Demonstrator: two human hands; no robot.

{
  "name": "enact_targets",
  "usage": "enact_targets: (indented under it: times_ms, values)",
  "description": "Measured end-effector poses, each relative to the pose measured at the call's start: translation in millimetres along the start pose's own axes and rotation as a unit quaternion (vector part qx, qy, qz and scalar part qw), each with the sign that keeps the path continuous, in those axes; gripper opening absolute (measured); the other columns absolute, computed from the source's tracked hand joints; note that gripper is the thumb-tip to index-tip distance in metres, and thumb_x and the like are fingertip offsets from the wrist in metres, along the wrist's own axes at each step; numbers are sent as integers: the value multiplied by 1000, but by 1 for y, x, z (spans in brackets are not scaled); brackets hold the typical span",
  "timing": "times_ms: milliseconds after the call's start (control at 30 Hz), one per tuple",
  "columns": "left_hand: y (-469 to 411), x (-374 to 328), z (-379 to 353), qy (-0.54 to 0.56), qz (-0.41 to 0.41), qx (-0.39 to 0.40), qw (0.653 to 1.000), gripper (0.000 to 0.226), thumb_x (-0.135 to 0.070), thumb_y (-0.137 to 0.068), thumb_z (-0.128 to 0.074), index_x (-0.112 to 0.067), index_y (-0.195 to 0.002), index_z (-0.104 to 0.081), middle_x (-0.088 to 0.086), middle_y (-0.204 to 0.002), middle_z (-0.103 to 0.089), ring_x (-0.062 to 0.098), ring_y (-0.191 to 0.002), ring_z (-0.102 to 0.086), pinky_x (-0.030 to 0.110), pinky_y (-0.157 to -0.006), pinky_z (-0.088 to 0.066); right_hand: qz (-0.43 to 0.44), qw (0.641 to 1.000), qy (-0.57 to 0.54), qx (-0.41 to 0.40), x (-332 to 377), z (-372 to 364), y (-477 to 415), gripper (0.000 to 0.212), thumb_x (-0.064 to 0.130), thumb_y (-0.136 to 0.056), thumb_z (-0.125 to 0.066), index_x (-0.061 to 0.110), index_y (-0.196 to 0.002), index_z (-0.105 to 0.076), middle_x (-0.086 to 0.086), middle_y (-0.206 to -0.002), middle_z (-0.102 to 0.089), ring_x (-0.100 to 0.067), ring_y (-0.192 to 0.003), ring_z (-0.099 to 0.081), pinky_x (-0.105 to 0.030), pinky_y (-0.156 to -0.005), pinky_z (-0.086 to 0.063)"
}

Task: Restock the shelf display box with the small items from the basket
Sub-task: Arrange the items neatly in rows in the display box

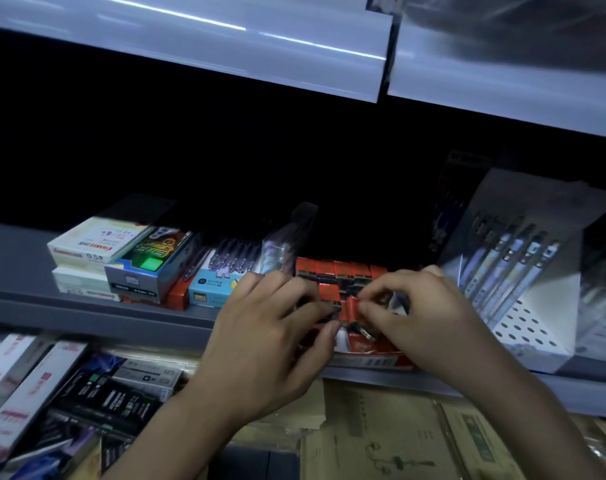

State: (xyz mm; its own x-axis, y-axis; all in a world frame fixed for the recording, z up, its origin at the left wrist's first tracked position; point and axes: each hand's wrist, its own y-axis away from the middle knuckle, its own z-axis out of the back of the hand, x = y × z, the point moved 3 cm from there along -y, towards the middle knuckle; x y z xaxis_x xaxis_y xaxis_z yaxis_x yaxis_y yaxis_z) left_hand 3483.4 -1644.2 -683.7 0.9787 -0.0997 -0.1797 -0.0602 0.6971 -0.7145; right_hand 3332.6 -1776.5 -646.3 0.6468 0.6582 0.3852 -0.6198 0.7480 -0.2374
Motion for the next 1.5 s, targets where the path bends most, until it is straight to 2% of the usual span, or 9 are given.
enact_targets:
  times_ms: [133,267,433,500,567,667,800,1167,1500]
  values:
    - [-1,0,-1,-6,-1,-1,1000,31,-39,-102,-52,-22,-104,-78,-8,-100,-66,20,-90,-57,34,-76,-32,2,1000,2,27,-3,-2,0,14,38,-89,-72,47,-100,-72,17,-92,-55,13,-98,-38,-9,-66,-31]
    - [-1,0,-1,-8,3,3,1000,31,-39,-103,-51,-22,-104,-77,-9,-100,-66,20,-90,-57,35,-76,-33,15,999,-17,25,-1,-7,-7,14,32,-91,-69,45,-89,-73,22,-94,-65,1,-101,-42,-8,-75,-33]
    - [-1,-2,-2,-10,-2,14,1000,35,-41,-103,-49,-22,-105,-78,-9,-101,-67,19,-92,-57,31,-79,-28,33,996,-60,55,-1,-13,-1,34,17,-95,-56,45,-102,-75,23,-113,-64,3,-110,-48,-12,-89,-42]
    - [-2,-4,-2,-10,-15,20,1000,36,-42,-103,-48,-22,-105,-78,-9,-103,-67,19,-96,-58,31,-82,-26,26,994,-93,54,1,-13,0,40,13,-95,-52,45,-101,-74,13,-115,-63,0,-99,-58,-18,-83,-51]
    - [-2,-7,-2,-7,-26,32,999,39,-45,-103,-45,-24,-108,-77,-8,-107,-66,20,-102,-57,33,-84,-29,16,995,-93,13,1,-7,1,41,9,-95,-49,40,-100,-75,10,-108,-62,-2,-89,-54,-15,-72,-44]
    - [-1,-11,-4,-5,-25,66,997,42,-49,-103,-39,-29,-114,-75,-6,-113,-61,21,-111,-53,38,-90,-32,28,999,19,-43,1,3,4,27,16,-95,-53,30,-99,-75,18,-105,-52,-7,-103,-37,-19,-86,-34]
    - [-1,-12,-7,-8,-22,111,994,42,-53,-104,-36,-34,-114,-73,-6,-118,-54,20,-117,-47,40,-93,-30,34,994,108,1,6,-7,8,22,33,-89,-55,26,-94,-75,14,-105,-44,-10,-101,-32,-29,-94,-41]
    - [0,-12,-13,-74,-30,129,988,47,-57,-103,-35,-32,-125,-68,1,-131,-53,26,-125,-45,45,-98,-34,47,998,44,14,8,-8,11,35,23,-95,-55,41,-121,-72,21,-107,-47,-12,-107,-31,-31,-102,-36]
    - [0,-11,-16,-107,-13,120,987,53,-61,-103,-31,-29,-114,-72,4,-130,-55,30,-124,-49,45,-99,-32,65,994,83,-21,-2,-13,10,28,24,-91,-59,34,-110,-77,15,-116,-47,-8,-104,-21,-30,-97,-30]
